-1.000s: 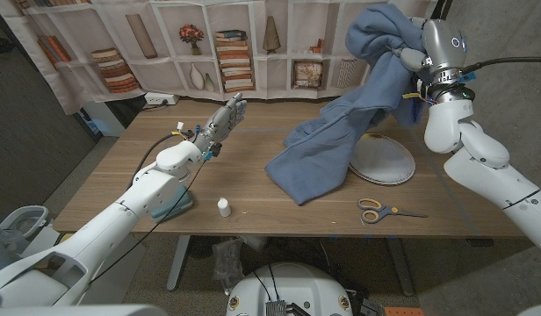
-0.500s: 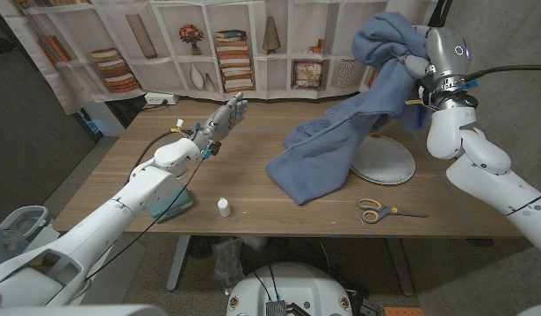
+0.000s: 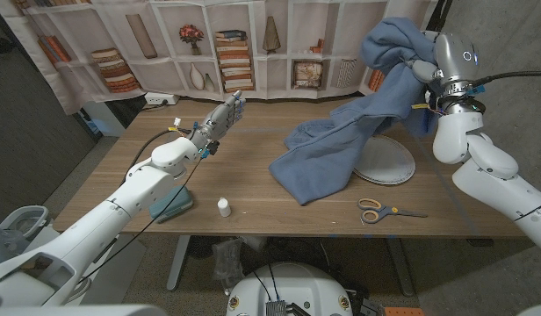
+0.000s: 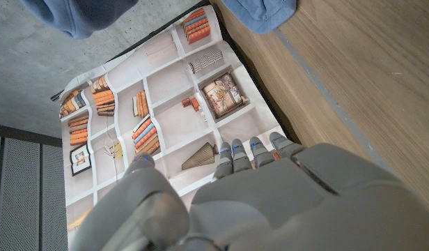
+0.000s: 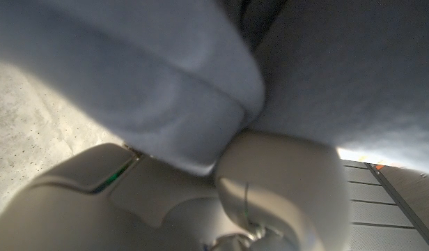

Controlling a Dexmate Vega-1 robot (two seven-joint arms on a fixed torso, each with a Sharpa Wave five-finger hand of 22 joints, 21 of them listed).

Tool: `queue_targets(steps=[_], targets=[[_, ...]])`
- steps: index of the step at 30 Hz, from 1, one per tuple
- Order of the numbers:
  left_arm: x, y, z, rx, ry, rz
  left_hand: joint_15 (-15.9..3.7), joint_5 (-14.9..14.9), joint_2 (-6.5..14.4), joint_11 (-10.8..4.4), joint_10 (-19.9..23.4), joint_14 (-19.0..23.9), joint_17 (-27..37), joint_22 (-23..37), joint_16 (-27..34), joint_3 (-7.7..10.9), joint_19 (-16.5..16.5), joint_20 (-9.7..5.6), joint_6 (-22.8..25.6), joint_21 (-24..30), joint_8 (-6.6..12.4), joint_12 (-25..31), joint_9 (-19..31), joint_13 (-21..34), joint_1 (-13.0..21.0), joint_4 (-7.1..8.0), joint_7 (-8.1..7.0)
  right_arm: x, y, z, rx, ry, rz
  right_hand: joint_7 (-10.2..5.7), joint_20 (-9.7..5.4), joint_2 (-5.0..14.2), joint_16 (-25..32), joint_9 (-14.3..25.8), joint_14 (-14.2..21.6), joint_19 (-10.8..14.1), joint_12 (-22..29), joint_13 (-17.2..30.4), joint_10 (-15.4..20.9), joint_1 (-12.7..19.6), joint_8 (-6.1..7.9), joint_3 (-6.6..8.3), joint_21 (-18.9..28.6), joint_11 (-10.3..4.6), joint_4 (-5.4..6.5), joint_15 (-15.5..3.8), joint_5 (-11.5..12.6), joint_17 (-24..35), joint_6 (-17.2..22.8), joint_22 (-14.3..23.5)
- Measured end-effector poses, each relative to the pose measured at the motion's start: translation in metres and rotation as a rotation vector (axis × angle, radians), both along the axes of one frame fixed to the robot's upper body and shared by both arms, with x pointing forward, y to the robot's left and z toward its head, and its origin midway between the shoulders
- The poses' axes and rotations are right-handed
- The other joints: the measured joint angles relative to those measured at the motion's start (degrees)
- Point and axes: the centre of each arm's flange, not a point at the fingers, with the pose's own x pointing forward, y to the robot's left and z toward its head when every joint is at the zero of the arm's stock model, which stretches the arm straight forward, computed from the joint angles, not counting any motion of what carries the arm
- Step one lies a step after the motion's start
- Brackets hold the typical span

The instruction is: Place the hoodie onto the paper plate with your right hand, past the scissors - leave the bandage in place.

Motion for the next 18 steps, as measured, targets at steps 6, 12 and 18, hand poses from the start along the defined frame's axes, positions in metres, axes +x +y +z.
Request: queue_targets(steps=[6,12,18], targets=[[-0.002,0.0,-0.002,-0.004,0.0,0.004,0.0,0.0,0.0,0.0,0.0,0.0,0.0,0.0,0.0,0.0,0.0,0.0,0.0,0.0,0.0,0.0,0.0,0.0,0.0,0.0,0.0,0.001,-0.005,-0.002,0.004,0.005,-0.009,0.0,0.22,0.0,0.0,0.0,-0.2,-0.2,0.0,0.0,0.3,0.0,-0.01,0.0,0.4,0.31,0.0,0.21,0.2,0.1,0.0,0.0],[-0.003,0.001,-0.002,-0.009,0.001,0.012,0.0,0.0,0.0,0.0,0.0,0.0,0.0,0.0,0.0,0.0,0.0,0.0,0.0,0.0,0.0,0.0,0.0,0.0,0.0,0.0,0.0,0.005,-0.011,-0.009,0.008,0.013,-0.027,0.11,0.4,0.0,-0.2,0.0,-0.4,-0.8,-0.2,0.0,0.3,0.0,-0.18,0.0,0.4,0.31,0.0,0.21,0.2,0.1,0.1,0.0],[-0.004,0.001,-0.003,-0.01,0.004,0.017,0.0,0.0,0.0,0.0,0.0,0.0,0.0,0.0,0.0,-0.22,0.0,0.0,0.0,0.0,0.0,0.0,0.0,0.0,0.0,-0.22,0.0,0.01,-0.017,-0.017,0.014,0.026,-0.052,0.11,0.41,0.0,-0.2,0.0,-0.7,-0.8,-0.2,0.0,0.3,0.0,0.02,0.0,0.4,0.31,0.0,0.51,0.2,0.1,0.1,-0.1]])
